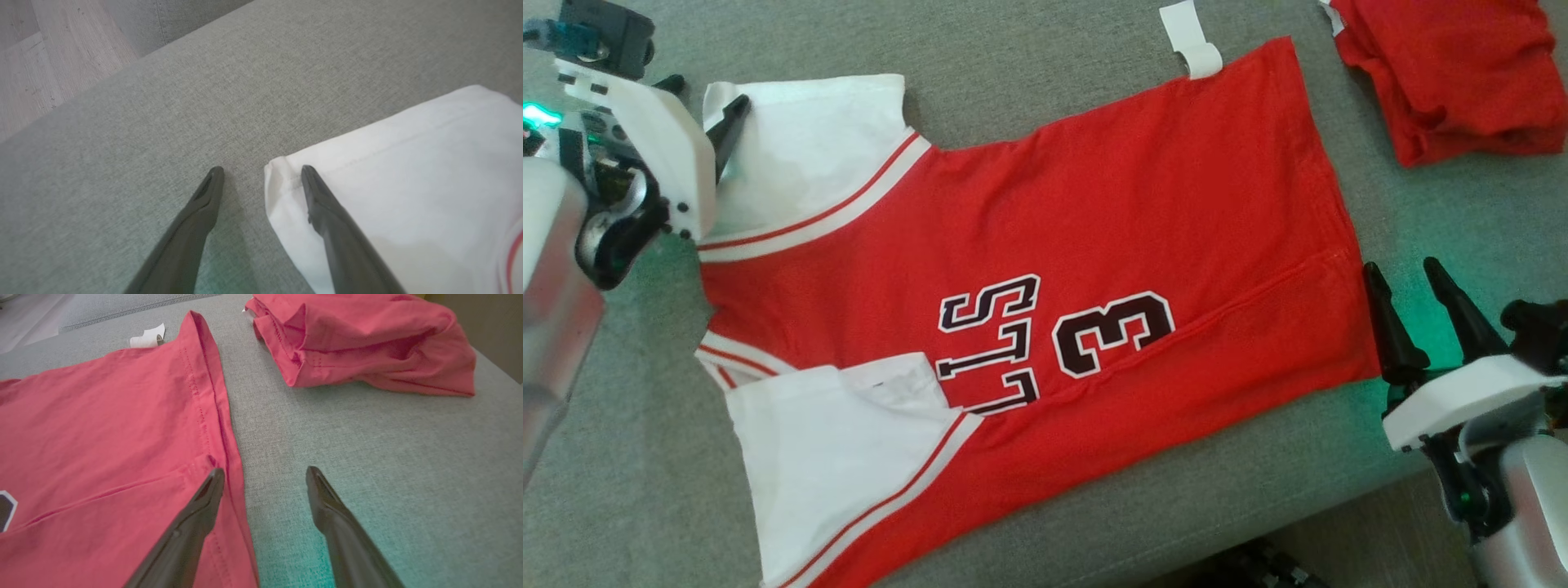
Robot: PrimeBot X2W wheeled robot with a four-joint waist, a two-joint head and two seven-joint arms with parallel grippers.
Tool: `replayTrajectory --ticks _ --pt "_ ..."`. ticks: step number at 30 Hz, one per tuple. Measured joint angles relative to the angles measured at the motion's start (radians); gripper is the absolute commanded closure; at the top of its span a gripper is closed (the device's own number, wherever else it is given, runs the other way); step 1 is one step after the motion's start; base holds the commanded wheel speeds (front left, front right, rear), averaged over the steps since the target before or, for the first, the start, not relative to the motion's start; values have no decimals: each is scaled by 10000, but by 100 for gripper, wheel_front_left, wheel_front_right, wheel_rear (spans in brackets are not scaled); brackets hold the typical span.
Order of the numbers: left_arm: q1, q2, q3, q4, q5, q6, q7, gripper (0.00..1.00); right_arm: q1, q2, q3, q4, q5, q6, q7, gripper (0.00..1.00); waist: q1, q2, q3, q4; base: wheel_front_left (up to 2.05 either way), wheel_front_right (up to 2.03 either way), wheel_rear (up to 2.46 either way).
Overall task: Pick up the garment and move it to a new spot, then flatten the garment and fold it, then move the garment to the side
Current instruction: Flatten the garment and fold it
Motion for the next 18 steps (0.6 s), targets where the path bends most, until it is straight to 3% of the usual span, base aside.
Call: replayTrajectory --ticks 1,2,3,4,5,12,18 --pt "-14 21 -77 6 -33 0 -2 12 -1 0 0 17 0 0 -6 0 0 0 2 -2 0 0 0" --pt "-37 31 -219 48 -174 0 0 52 -1 -2 -25 33 0 0 -6 0 0 0 -10 15 0 0 0" --pt "-42 25 -268 54 -259 0 2 56 0 -8 -52 36 2 0 -6 0 0 0 -25 37 0 0 0" --pt "-59 10 -322 52 -326 0 2 70 0 -17 -104 44 0 0 -6 0 0 0 -42 63 0 0 0" --pt "-59 6 -362 50 -412 0 -12 100 -2 -21 -161 44 0 0 -4 0 0 0 -63 94 0 0 0" --pt "-57 -13 -803 207 -263 0 -1244 100 -366 -130 -209 17 -52 0 288 0 0 0 -320 427 0 0 0" --pt "-225 -401 -1241 178 -52 0 -2171 100 -1739 -389 94 493 -44 0 1519 0 1 0 -551 943 0 0 0"
